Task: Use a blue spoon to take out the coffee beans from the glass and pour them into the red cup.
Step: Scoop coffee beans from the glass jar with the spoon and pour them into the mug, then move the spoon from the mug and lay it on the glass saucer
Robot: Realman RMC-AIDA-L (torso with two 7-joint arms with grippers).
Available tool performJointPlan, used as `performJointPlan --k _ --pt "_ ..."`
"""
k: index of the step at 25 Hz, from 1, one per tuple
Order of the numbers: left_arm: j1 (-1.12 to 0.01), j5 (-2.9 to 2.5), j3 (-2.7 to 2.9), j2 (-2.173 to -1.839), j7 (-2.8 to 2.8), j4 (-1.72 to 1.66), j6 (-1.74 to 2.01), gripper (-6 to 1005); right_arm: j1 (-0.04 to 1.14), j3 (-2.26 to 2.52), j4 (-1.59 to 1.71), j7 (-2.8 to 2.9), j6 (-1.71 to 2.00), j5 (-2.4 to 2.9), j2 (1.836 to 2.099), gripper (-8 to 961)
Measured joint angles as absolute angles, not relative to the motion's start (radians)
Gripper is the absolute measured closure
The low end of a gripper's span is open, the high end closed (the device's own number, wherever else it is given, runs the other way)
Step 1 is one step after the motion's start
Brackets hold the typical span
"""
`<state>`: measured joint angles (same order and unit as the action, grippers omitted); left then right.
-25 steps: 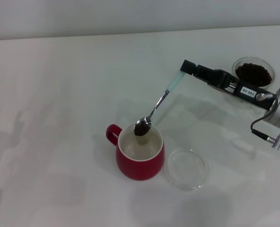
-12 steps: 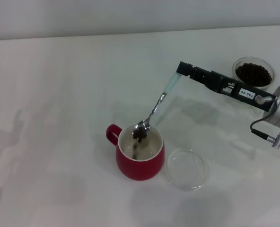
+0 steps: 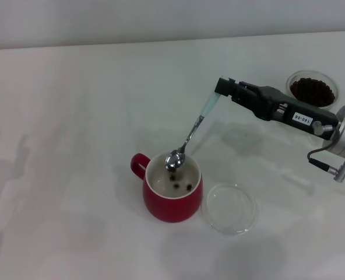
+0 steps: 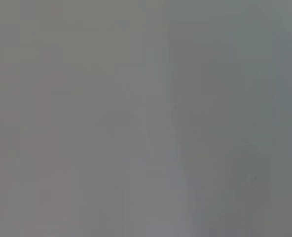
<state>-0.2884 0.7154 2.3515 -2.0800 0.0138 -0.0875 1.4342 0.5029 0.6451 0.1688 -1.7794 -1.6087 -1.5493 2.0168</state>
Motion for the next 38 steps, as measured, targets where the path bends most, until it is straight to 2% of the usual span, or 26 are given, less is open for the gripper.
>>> performJointPlan --k 27,34,36,38 --pt "-0.287 0.715 2.355 -2.082 0.014 -0.092 1.434 416 0.452 0.636 0.187 -1.806 -1.729 -1.607 2.008 809" --pt "-0.284 0.715 2.353 -2.081 0.014 -0.093 1.434 416 0.346 0.635 0.313 -1.666 -1.773 -1.672 2.001 809" --pt "-0.284 0.716 2.352 -2.081 0.014 -0.093 1.435 416 0.29 0.633 0.339 -1.643 -1.773 -1.688 1.986 809" --pt "-0.284 0.716 2.351 -2.08 0.014 -0.094 1.436 416 0.271 0.633 0.343 -1.641 -1.773 -1.694 1.982 809"
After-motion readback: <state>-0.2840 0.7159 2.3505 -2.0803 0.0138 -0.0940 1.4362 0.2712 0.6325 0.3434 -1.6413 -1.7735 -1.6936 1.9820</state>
